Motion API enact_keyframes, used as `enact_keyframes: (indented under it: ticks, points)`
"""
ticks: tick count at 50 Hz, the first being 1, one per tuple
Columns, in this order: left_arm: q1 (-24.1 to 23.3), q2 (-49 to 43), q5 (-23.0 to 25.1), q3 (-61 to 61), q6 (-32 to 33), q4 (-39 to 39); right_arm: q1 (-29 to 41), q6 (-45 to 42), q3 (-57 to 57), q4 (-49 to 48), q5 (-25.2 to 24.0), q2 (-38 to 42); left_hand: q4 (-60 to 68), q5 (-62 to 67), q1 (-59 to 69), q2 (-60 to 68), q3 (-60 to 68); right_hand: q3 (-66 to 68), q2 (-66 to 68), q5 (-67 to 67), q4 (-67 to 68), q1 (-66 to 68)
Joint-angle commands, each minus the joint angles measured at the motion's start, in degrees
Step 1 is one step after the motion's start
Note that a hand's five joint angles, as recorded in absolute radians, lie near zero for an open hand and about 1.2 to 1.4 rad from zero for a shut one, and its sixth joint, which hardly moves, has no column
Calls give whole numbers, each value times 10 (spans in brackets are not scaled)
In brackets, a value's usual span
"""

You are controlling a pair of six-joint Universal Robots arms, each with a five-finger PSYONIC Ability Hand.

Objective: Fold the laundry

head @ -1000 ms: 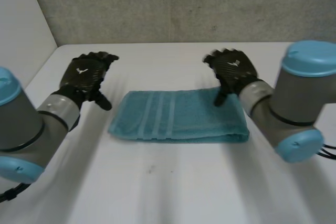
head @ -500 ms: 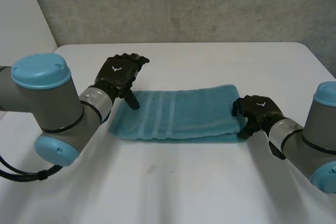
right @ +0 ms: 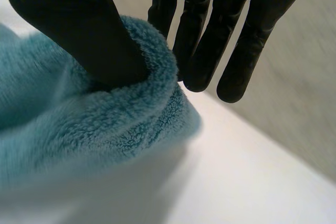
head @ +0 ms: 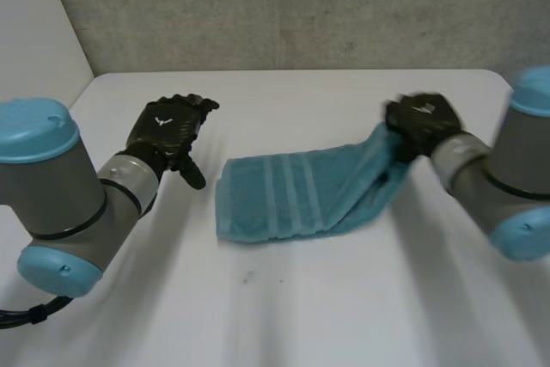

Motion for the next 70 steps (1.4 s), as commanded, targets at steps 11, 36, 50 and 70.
enact_keyframes:
  ticks: [11,36,50,70]
  points:
    - [23,29,-25,-11,-3,-1,295,-80,-191,50,-16,183,1,-8,9,2,-3,-529,-515,-509,-534,-366]
    - [-73,-163,-89,142,-47,-113,119,144,-193,130,-23,176,28,19,36,29,24,-578,-564,-558,-583,-415]
    - [-68,-107,-96,131,-12,-163,116,129,-227,167,-23,160,15,6,23,16,10,-578,-564,-558,-583,-415]
    - [19,132,-59,257,-26,-339,43,105,-172,187,146,-137,8,-1,16,9,3,-578,-564,-558,-583,-415]
